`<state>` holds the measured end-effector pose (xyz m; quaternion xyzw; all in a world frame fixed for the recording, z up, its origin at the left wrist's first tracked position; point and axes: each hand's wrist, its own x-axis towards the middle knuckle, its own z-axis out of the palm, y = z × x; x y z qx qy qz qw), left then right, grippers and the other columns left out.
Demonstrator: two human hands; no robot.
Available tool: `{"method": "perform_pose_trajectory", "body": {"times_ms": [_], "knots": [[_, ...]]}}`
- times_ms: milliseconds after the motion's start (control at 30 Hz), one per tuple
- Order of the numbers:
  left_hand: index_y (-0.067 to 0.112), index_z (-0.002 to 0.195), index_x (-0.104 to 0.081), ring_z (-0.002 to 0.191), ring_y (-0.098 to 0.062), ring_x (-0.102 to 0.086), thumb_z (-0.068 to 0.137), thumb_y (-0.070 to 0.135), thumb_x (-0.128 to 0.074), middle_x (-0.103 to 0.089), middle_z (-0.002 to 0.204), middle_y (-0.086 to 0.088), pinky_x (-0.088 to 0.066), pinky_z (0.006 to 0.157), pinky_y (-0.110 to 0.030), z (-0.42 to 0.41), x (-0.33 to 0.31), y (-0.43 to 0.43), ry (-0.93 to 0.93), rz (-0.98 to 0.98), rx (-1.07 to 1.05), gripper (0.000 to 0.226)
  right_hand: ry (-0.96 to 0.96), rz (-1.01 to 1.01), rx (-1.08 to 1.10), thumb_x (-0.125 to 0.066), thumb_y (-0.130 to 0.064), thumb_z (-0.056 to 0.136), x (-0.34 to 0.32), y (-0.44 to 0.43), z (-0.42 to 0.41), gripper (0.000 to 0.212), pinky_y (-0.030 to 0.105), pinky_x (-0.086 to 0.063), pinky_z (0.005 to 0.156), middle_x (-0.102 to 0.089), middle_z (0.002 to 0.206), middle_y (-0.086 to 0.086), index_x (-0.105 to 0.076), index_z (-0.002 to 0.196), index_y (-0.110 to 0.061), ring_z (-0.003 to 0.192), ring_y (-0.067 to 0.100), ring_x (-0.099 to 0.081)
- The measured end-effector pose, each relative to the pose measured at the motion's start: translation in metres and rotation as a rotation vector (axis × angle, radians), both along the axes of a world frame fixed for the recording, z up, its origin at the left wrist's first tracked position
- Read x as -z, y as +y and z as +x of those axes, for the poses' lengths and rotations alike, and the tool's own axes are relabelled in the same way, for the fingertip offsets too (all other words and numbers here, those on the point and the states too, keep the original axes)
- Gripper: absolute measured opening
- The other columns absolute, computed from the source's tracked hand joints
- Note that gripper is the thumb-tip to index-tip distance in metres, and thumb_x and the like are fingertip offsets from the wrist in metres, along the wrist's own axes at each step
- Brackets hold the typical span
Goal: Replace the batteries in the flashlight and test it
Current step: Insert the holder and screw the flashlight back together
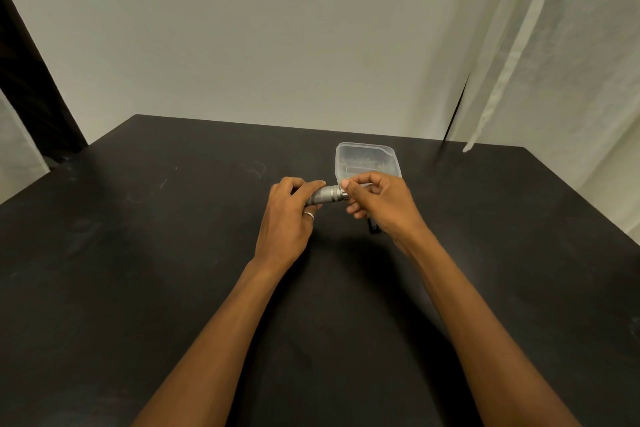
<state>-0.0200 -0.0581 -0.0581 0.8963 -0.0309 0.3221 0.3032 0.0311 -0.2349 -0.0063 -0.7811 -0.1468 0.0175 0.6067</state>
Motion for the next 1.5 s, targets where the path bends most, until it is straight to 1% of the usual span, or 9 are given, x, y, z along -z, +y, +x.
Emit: {"method": "perform_pose_trajectory", "body": {"times_ms": [167,367,600,733,867,967,1133,1333,1500], "knots": [[0.02,0.134,-0.065,0.104,-0.013,-0.044,0.091,0.001,-0.069,-0.055,0.116,-0.001,-0.044,0.083,-0.026,0.001,0.001,0.001,0.006,-0.007,-0.008,0.048,0.018,0.009,-0.028,-0.072,-0.035,0.095,-0.003,-0.001,-0.002,0.026,0.025,-0.059,0.064,-0.076,0.08,0.01,-0.075,0.101,-0.009,0.069,0.016,-0.073],[0.021,0.134,-0.065,0.102,-0.012,-0.043,0.091,0.001,-0.069,-0.054,0.115,0.0,-0.042,0.083,-0.024,0.001,0.001,0.002,-0.004,-0.018,-0.01,0.047,0.102,-0.004,-0.153,-0.074,-0.012,0.093,-0.009,-0.01,-0.001,0.019,0.023,-0.061,0.068,-0.078,0.091,0.011,-0.072,0.112,-0.007,0.077,0.017,-0.075],[0.022,0.133,-0.065,0.102,-0.013,-0.045,0.091,0.002,-0.069,-0.053,0.114,0.0,-0.043,0.082,-0.023,0.0,0.002,0.001,-0.022,-0.011,0.025,0.046,0.041,-0.149,-0.015,-0.064,-0.049,0.096,-0.006,-0.004,-0.004,0.037,0.022,-0.055,0.06,-0.077,0.077,0.005,-0.075,0.093,-0.014,0.062,0.009,-0.07],[0.022,0.134,-0.064,0.101,-0.014,-0.045,0.091,0.002,-0.069,-0.054,0.113,0.001,-0.036,0.082,-0.015,0.001,0.002,0.002,-0.02,-0.01,0.025,0.047,-0.004,-0.215,0.039,-0.059,-0.055,0.097,-0.004,0.0,-0.005,0.046,0.025,-0.056,0.06,-0.074,0.07,0.003,-0.075,0.088,-0.014,0.055,0.007,-0.067],[0.022,0.134,-0.064,0.102,-0.012,-0.044,0.092,0.002,-0.069,-0.053,0.114,0.001,-0.039,0.082,-0.02,0.0,0.002,0.002,-0.011,-0.014,0.022,0.047,-0.026,-0.23,0.045,-0.058,-0.055,0.097,-0.004,0.0,-0.005,0.042,0.021,-0.056,0.057,-0.075,0.071,0.001,-0.075,0.089,-0.017,0.056,0.006,-0.068],[0.022,0.134,-0.064,0.103,-0.012,-0.044,0.091,0.002,-0.069,-0.053,0.115,0.001,-0.043,0.083,-0.024,0.001,0.003,0.001,0.0,-0.019,0.016,0.048,-0.031,-0.215,0.016,-0.061,-0.051,0.098,-0.005,0.0,-0.005,0.036,0.017,-0.055,0.056,-0.076,0.08,0.0,-0.074,0.096,-0.017,0.061,0.003,-0.07],[0.021,0.134,-0.064,0.104,-0.014,-0.045,0.091,0.001,-0.068,-0.053,0.115,0.0,-0.043,0.084,-0.025,0.002,0.002,0.002,0.009,-0.037,0.014,0.048,0.01,-0.082,-0.17,-0.073,-0.025,0.095,-0.009,-0.008,-0.003,0.027,0.027,-0.063,0.073,-0.071,0.109,0.002,-0.069,0.121,-0.019,0.096,0.018,-0.075],[0.023,0.134,-0.065,0.103,-0.013,-0.045,0.091,0.004,-0.07,-0.053,0.114,0.001,-0.047,0.085,-0.027,0.003,0.005,0.003,0.012,-0.037,0.019,0.047,-0.099,-0.086,-0.213,-0.078,-0.001,0.088,-0.006,-0.013,0.002,0.033,0.031,-0.059,0.095,-0.076,0.111,0.001,-0.074,0.106,-0.029,0.102,0.016,-0.075],[0.022,0.136,-0.064,0.102,-0.012,-0.045,0.093,0.007,-0.07,-0.054,0.114,0.001,-0.042,0.084,-0.023,0.004,0.004,0.003,0.013,-0.041,0.022,0.046,-0.122,-0.091,-0.227,-0.077,0.006,0.085,-0.005,-0.014,0.005,0.037,0.031,-0.059,0.097,-0.077,0.113,0.001,-0.075,0.11,-0.021,0.104,0.014,-0.075]]}}
